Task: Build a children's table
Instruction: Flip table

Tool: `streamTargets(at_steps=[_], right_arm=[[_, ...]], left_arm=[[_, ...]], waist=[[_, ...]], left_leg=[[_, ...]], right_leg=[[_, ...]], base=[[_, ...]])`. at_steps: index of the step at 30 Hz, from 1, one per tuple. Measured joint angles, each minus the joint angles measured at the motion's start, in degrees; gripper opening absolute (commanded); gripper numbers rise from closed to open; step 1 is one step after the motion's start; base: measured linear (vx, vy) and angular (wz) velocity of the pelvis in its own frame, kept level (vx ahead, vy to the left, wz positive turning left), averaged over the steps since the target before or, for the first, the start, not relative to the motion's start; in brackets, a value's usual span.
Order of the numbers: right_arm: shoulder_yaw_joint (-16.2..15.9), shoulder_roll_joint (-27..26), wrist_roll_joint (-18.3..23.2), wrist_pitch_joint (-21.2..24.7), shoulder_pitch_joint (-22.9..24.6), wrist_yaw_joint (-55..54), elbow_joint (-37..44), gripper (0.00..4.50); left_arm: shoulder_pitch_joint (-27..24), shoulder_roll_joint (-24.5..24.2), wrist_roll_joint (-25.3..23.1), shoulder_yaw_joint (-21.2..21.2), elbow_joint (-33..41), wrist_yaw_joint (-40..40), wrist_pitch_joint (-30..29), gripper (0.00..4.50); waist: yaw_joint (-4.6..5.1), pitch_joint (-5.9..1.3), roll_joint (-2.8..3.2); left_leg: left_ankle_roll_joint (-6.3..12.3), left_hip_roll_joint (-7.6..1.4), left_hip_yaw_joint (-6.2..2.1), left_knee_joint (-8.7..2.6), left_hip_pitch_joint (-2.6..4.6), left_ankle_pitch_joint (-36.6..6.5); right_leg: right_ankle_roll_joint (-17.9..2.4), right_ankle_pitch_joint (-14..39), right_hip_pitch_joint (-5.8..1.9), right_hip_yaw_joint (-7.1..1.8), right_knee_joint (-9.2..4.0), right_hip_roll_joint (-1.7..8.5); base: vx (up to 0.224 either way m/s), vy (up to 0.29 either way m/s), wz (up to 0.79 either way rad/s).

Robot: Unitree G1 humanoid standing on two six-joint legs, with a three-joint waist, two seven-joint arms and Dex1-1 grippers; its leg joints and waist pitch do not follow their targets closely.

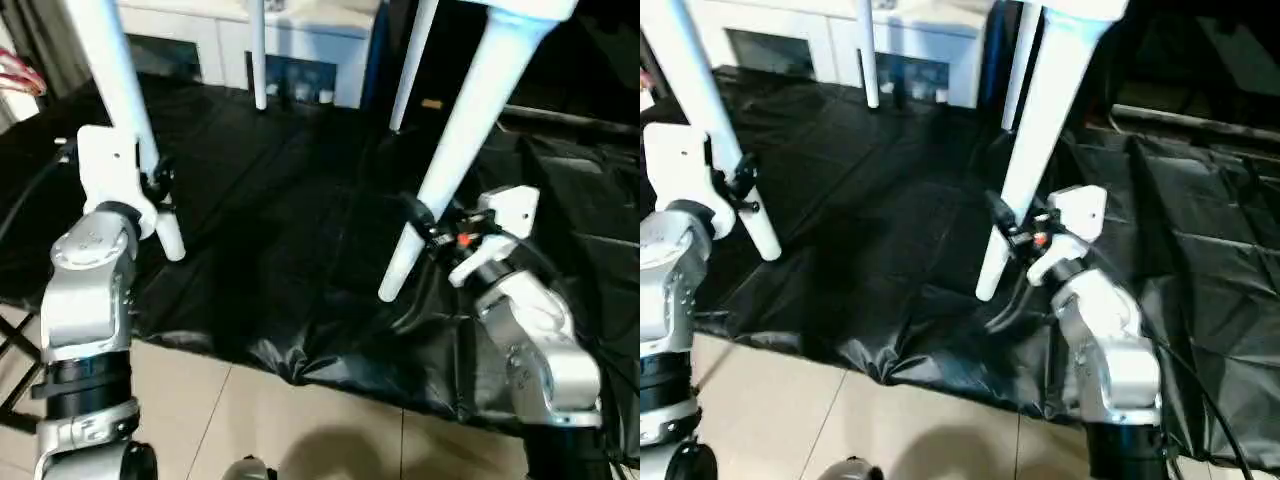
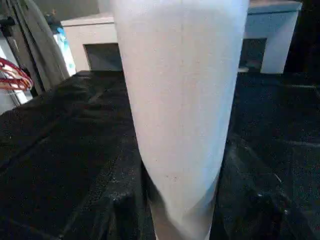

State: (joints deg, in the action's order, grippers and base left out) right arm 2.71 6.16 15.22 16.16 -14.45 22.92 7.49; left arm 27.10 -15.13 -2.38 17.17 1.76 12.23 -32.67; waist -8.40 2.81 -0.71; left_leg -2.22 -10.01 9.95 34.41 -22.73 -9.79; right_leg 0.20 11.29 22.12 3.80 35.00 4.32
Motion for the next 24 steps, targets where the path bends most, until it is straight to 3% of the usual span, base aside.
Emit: streamTargets(at_steps=[8, 11, 15, 18, 24], right_arm=[[-1.7, 0.0, -1.6, 2.9, 0.8, -1.3, 1.8, 1.54], [-2.7, 0.0, -2.0, 3.7, 1.0, -1.5, 2.7, 2.24], [-4.5, -0.4, -2.4, 5.6, 2.2, -1.7, 3.2, 2.4], [-5.5, -0.5, -2.3, 7.3, 3.8, -1.9, 3.8, 2.67], [-5.0, 0.3, 0.0, 12.0, 7.1, -2.5, 10.4, 3.16]], left_arm=[[-3.7, -1.1, 0.7, 0.1, 2.3, 0.0, 0.7, 1.67], [-5.2, -1.8, 1.3, 0.5, 2.6, 0.1, 2.1, 2.37], [-8.1, -2.5, 1.5, 0.5, 3.8, 1.2, 3.2, 2.44], [-11.4, -2.1, 2.8, 1.1, 5.3, 2.2, 4.0, 2.81], [-17.3, -1.5, 6.3, 3.2, 12.6, 3.7, 2.4, 3.29]], waist=[[0.72, -0.36, -0.53], [1.35, -0.47, -0.62], [1.96, -0.44, -0.3], [1.98, -0.28, 0.04], [2.02, -0.19, 0.18]], left_leg=[[-0.03, 0.08, 0.0, -0.28, 0.78, 0.0], [-0.04, 0.11, 0.0, -0.46, 0.81, 0.0], [-0.04, 0.15, 0.01, -0.58, 0.69, 0.0], [-0.04, 0.15, 0.03, -0.65, 0.59, 0.0], [-0.14, 0.15, 0.04, -0.82, 0.51, -0.1]], right_leg=[[0.6, 0.3, -0.3, -0.12, -0.1, 0.0], [0.6, 0.3, -0.31, -0.12, -0.1, 0.0], [0.6, 0.3, -0.29, -0.16, -0.1, 0.0], [0.5, 0.4, -0.19, -0.17, -0.1, -0.01], [0.2, 0.6, -0.14, -0.15, -0.14, -0.03]], base=[[0.0, 0.0, 0.0], [0.0, 0.0, 0.0], [0.0, 0.0, 0.0], [0.0, 0.0, 0.0], [0.0, 0.0, 0.0]])
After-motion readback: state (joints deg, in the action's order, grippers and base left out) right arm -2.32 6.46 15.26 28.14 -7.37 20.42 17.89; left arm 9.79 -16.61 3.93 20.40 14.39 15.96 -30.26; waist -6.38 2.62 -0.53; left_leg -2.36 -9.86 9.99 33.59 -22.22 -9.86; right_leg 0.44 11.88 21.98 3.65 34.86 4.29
